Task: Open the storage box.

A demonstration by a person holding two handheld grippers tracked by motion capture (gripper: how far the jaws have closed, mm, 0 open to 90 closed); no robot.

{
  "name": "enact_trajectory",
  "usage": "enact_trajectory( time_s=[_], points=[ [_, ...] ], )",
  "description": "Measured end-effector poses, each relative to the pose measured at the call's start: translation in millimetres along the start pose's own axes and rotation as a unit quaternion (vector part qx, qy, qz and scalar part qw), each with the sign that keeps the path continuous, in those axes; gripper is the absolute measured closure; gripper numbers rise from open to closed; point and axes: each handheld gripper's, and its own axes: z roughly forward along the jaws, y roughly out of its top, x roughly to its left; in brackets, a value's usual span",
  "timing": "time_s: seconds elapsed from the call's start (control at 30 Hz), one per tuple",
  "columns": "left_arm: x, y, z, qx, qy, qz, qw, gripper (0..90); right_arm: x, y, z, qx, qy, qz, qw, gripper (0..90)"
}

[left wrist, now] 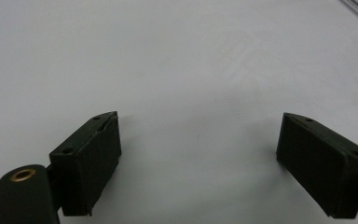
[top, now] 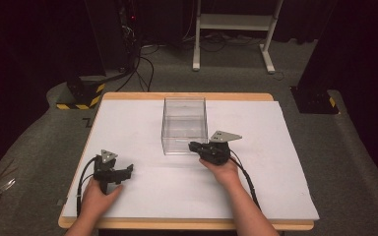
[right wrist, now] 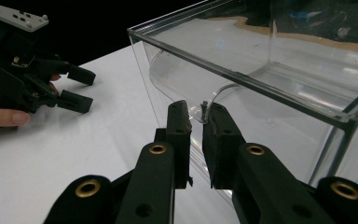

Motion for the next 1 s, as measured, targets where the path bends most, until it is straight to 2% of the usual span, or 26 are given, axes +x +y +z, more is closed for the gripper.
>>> enact_trajectory(
  time_s=[0.63,1.0],
  points=[
    [-0.3,-0.1,0.0,-0.001,0.001,0.0,1.0,14.0,9.0,-8.2,-9.4,-0.005,0.02,-0.001,0.9998,83.0],
    [-0.2,-0.1,0.1,-0.001,0.001,0.0,1.0,14.0,19.4,-13.1,-17.3,-0.002,0.029,-0.009,0.9995,83.4]
  ],
)
